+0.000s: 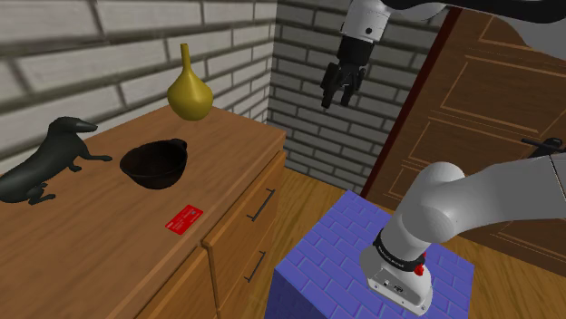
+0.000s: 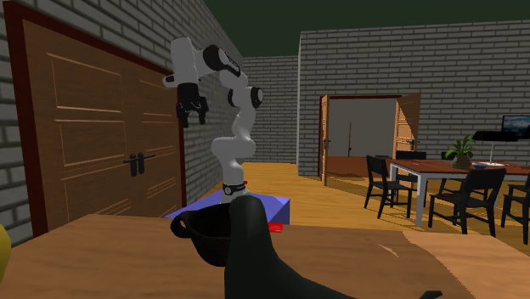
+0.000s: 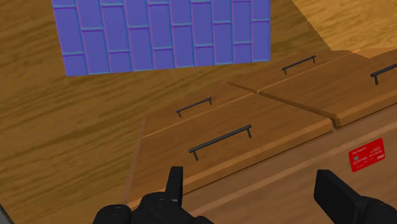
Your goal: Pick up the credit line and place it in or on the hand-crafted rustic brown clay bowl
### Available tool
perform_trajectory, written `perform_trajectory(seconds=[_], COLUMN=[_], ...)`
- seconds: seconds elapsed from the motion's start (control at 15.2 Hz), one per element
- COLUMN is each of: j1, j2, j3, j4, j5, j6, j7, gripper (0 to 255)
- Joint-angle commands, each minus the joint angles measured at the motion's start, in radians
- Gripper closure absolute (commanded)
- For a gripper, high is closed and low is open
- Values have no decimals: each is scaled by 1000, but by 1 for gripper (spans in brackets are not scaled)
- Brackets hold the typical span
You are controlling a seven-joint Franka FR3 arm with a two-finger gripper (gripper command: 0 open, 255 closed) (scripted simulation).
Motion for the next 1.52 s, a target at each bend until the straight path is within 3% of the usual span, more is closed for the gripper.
perform_trajectory(seconds=[0.0, 0.73, 1.45], j1=[0, 22, 61], j2=[0, 125, 413], j3=[0, 194, 371], j4=[0, -119, -83], j5=[0, 237, 451], j6=[0, 186, 444], j7=[0, 368, 679], gripper=[0, 0, 0])
